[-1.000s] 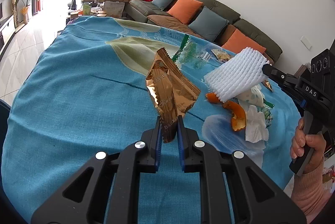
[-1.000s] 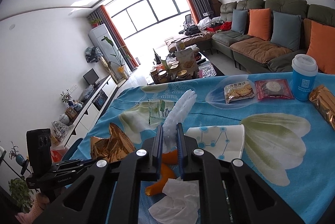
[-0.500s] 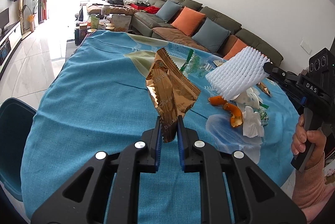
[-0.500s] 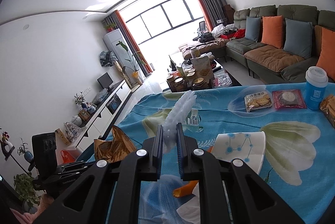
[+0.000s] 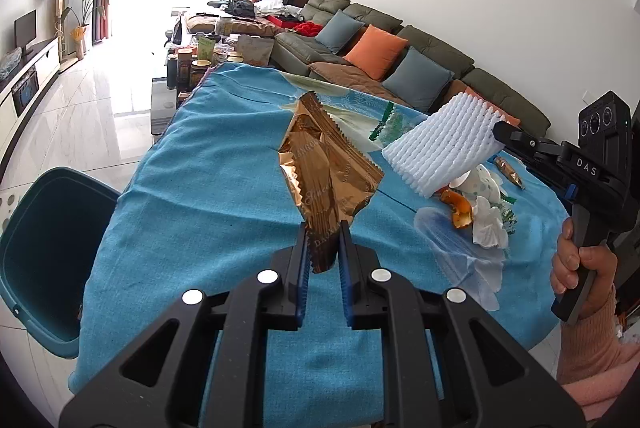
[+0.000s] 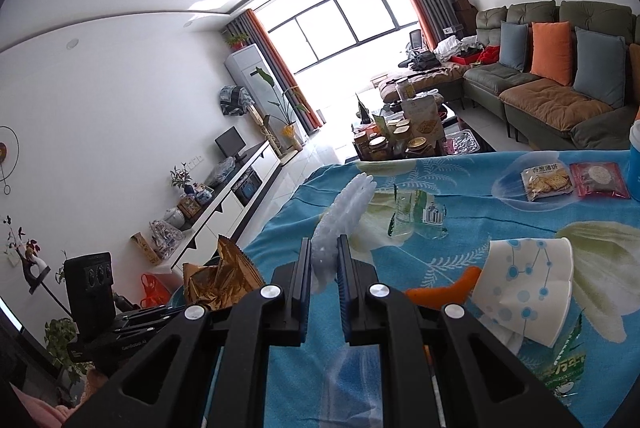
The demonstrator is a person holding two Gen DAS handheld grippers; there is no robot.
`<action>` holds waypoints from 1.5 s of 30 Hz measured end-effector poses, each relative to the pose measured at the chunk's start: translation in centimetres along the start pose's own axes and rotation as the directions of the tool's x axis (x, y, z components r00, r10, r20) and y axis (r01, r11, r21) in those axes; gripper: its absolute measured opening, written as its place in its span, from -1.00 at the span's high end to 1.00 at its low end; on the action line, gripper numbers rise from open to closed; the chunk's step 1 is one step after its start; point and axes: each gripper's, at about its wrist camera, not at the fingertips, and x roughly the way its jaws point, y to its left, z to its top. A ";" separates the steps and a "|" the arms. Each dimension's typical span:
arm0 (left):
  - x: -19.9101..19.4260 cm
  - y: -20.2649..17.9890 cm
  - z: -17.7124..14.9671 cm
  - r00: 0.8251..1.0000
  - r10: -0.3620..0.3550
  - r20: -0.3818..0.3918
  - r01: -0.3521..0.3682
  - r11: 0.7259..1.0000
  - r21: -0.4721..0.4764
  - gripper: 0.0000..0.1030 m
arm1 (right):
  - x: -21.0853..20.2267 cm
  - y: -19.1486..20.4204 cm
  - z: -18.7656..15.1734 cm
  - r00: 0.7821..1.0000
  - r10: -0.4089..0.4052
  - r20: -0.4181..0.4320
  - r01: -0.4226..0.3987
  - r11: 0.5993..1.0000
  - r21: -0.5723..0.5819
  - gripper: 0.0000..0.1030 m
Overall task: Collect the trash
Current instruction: 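Lift the brown wrapper and foam net and carry them toward the teal bin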
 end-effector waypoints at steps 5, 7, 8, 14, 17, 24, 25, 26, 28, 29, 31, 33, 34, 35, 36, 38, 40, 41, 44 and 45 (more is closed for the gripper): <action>-1.4 1.2 -0.6 1.000 0.025 0.010 -0.025 0.999 -0.022 0.73 | 1.4 1.5 -0.3 0.999 0.037 -0.024 -0.038 0.999 -0.010 0.79; -2.0 1.8 -0.8 0.999 0.034 0.015 -0.034 0.999 -0.028 0.73 | 1.9 2.2 -0.4 0.998 0.052 -0.035 -0.053 0.998 -0.019 0.79; -2.4 2.1 -0.9 0.999 0.042 0.017 -0.041 0.999 -0.031 0.73 | 2.2 2.4 -0.4 0.998 0.059 -0.039 -0.060 0.998 -0.023 0.79; -4.1 3.7 -1.3 0.997 0.069 0.034 -0.067 0.997 -0.050 0.73 | 3.9 4.3 -0.6 0.993 0.098 -0.067 -0.102 0.994 -0.048 0.79; -4.9 4.5 -1.4 0.995 0.086 0.042 -0.083 0.994 -0.065 0.73 | 4.8 5.0 -0.6 0.990 0.118 -0.083 -0.123 0.991 -0.056 0.79; -6.6 6.3 -1.6 0.989 0.132 0.062 -0.126 0.987 -0.101 0.73 | 6.7 7.1 -0.7 0.980 0.161 -0.118 -0.170 0.982 -0.076 0.79; -6.9 6.6 -1.6 0.988 0.139 0.065 -0.131 0.986 -0.105 0.73 | 7.0 7.4 -0.7 0.978 0.167 -0.122 -0.177 0.981 -0.078 0.78; -7.1 6.8 -1.6 0.987 0.145 0.067 -0.137 0.984 -0.110 0.73 | 7.2 7.6 -0.6 0.977 0.171 -0.126 -0.182 0.980 -0.082 0.79; -7.6 7.4 -1.7 0.985 0.159 0.072 -0.150 0.981 -0.121 0.73 | 7.8 8.1 -0.5 0.975 0.181 -0.131 -0.193 0.977 -0.090 0.79; -7.8 7.7 -1.8 0.983 0.165 0.074 -0.155 0.980 -0.128 0.73 | 8.2 8.4 -0.5 0.973 0.186 -0.134 -0.200 0.975 -0.094 0.79; -8.2 8.3 -1.8 0.981 0.179 0.077 -0.167 0.976 -0.142 0.73 | 8.7 8.9 -0.4 0.970 0.198 -0.141 -0.212 0.972 -0.098 0.79; -8.6 9.0 -1.9 0.978 0.193 0.081 -0.179 0.972 -0.156 0.73 | 9.2 9.5 -0.3 0.967 0.209 -0.149 -0.225 0.969 -0.103 0.79; -8.8 9.4 -1.9 0.976 0.199 0.083 -0.184 0.969 -0.163 0.73 | 9.5 9.8 -0.3 0.965 0.215 -0.153 -0.232 0.967 -0.106 0.79; -9.1 9.7 -2.0 0.974 0.209 0.085 -0.192 0.967 -0.170 0.73 | 9.7 10.0 -0.4 0.962 0.223 -0.157 -0.241 0.965 -0.106 0.79; -9.2 10.0 -2.0 0.973 0.216 0.086 -0.199 0.964 -0.177 0.73 | 9.9 10.4 -0.4 0.960 0.230 -0.162 -0.249 0.963 -0.107 0.79; -9.7 10.6 -2.0 0.969 0.231 0.089 -0.211 0.959 -0.190 0.73 | 10.4 10.9 -0.5 0.956 0.240 -0.170 -0.261 0.959 -0.111 0.79; -10.2 11.3 -2.2 0.966 0.243 0.092 -0.221 0.954 -0.203 0.73 | 11.0 11.5 -0.5 0.952 0.248 -0.181 -0.271 0.955 -0.116 0.79; -10.4 11.5 -2.2 0.964 0.250 0.094 -0.226 0.952 -0.208 0.73 | 11.2 11.8 -0.6 0.950 0.253 -0.186 -0.277 0.953 -0.119 0.79; -10.8 12.2 -2.3 0.959 0.267 0.096 -0.241 0.945 -0.222 0.73 | 11.9 12.9 -0.9 0.945 0.259 -0.199 -0.288 0.948 -0.133 0.79; -10.9 12.5 -2.4 0.958 0.272 0.096 -0.245 0.943 -0.227 0.73 | 12.2 13.1 -0.9 0.943 0.262 -0.204 -0.292 0.947 -0.136 0.79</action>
